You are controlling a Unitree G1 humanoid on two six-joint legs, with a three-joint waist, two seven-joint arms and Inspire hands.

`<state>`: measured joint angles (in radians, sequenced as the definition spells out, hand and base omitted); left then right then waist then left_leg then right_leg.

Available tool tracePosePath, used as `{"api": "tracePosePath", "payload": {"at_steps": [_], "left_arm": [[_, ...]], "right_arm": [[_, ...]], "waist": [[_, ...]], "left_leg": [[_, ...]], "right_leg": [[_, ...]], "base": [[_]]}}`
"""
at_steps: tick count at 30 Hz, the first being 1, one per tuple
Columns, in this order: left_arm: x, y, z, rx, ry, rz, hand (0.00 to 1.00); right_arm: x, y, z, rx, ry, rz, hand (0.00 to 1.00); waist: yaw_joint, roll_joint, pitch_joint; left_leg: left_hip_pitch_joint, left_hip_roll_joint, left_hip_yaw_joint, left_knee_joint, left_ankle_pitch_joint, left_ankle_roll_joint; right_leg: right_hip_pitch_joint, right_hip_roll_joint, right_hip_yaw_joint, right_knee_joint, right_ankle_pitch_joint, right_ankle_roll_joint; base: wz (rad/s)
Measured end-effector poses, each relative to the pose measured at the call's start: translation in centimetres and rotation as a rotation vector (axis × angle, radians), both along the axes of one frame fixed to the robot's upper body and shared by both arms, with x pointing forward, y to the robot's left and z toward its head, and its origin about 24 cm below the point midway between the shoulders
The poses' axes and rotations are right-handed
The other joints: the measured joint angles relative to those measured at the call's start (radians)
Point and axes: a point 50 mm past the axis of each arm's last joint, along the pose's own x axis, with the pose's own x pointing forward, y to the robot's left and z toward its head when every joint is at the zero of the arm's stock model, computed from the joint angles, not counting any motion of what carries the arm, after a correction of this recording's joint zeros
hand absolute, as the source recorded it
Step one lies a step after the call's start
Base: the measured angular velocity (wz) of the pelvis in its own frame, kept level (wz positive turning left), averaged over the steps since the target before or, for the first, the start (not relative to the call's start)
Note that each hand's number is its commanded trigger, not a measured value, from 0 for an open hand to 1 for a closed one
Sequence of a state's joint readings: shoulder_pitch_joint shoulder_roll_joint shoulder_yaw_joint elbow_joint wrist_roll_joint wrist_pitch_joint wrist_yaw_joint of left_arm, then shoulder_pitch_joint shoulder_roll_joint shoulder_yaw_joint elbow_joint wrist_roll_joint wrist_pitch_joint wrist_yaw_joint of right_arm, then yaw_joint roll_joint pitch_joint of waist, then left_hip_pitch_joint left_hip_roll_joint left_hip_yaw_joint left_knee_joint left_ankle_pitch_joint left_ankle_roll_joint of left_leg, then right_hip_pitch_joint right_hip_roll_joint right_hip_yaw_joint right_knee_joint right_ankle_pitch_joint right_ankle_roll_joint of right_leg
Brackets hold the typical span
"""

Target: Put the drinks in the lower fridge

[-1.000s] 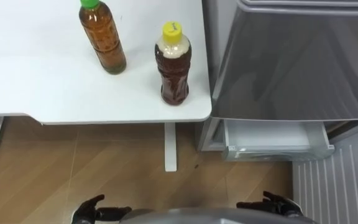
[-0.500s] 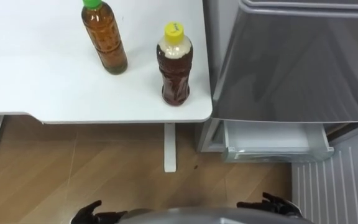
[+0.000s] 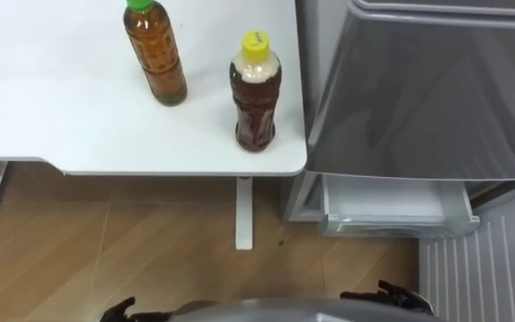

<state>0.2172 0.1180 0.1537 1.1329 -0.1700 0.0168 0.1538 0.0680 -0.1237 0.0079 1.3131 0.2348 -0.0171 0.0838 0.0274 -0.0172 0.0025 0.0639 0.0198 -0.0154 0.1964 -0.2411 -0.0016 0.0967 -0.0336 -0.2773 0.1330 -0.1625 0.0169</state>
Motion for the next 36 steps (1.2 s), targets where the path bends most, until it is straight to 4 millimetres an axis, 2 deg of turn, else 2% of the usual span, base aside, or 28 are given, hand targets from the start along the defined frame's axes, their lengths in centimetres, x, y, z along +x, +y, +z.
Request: {"api": "tracePosePath", "payload": {"at_steps": [6, 11, 15, 17, 21, 24, 29, 36], "left_arm": [[-0.9, 1.5, 0.4, 0.073, -0.028, 0.343, 0.0], [-0.3, 3.5, 1.5, 0.139, -0.168, 0.835, 0.0], [0.6, 4.4, 2.1, 0.168, -0.24, 1.081, 0.0], [1.6, 5.2, 2.8, 0.199, -0.289, 1.176, 0.0], [3.3, 6.3, 4.2, 0.268, -0.364, 1.221, 0.0], [5.1, 7.4, 6.1, 0.317, -0.469, 1.255, 0.0], [7.6, 9.8, 9.9, 0.461, -0.632, 1.245, 0.0], [10.3, 10.6, 15.0, 0.591, -0.875, 1.174, 0.0]], "right_arm": [[-0.2, -0.1, 0.0, -0.006, 0.019, -0.018, 0.0], [-0.8, -0.7, 0.1, -0.021, 0.02, -0.088, 0.0], [-1.0, -0.9, 0.1, -0.042, 0.018, -0.105, 0.0], [-1.4, -1.2, 0.2, -0.059, 0.024, -0.117, 0.0], [-1.2, -1.6, 0.3, -0.1, 0.017, -0.065, 0.0], [-1.1, -1.9, 0.5, -0.141, 0.007, -0.01, 0.0], [-1.9, -2.4, 0.7, -0.178, 0.016, 0.013, 0.0], [-2.4, -2.7, 0.8, -0.209, 0.021, 0.01, 0.0]], "waist": [[0.008, 0.004, -0.0017], [0.01, 0.015, -0.0013], [0.017, 0.022, -0.0066], [0.032, 0.023, -0.0085], [0.031, 0.021, -0.0076], [0.033, 0.022, -0.0076], [0.031, 0.032, -0.0084], [0.032, 0.037, -0.009]], "left_leg": [[0.013, -0.001, 0.001, 0.002, 0.0, 0.0], [0.017, -0.001, 0.002, -0.004, 0.0, 0.0], [0.019, -0.001, 0.005, -0.006, 0.0, 0.0], [0.02, -0.001, 0.005, -0.006, 0.0, 0.0], [0.016, -0.003, -0.008, 0.002, 0.001, 0.001], [0.017, -0.003, -0.013, 0.002, 0.001, 0.001], [0.019, -0.005, -0.016, -0.002, 0.001, 0.001], [0.019, -0.006, -0.019, -0.004, 0.002, 0.003]], "right_leg": [[0.008, -0.001, 0.003, 0.001, 0.0, 0.001], [0.011, -0.002, 0.003, 0.003, 0.0, 0.001], [0.009, -0.001, 0.01, 0.004, 0.0, 0.001], [0.008, -0.001, 0.012, 0.006, 0.0, 0.001], [0.008, -0.004, 0.001, 0.007, 0.0, 0.001], [0.011, -0.004, 0.0, 0.008, -0.001, 0.001], [0.016, -0.005, -0.001, 0.007, -0.001, 0.001], [0.016, -0.005, -0.002, 0.007, -0.001, 0.001]], "base": [[0.0], [0.0], [-0.03], [0.0], [0.07], [0.03], [0.01], [0.0]]}}
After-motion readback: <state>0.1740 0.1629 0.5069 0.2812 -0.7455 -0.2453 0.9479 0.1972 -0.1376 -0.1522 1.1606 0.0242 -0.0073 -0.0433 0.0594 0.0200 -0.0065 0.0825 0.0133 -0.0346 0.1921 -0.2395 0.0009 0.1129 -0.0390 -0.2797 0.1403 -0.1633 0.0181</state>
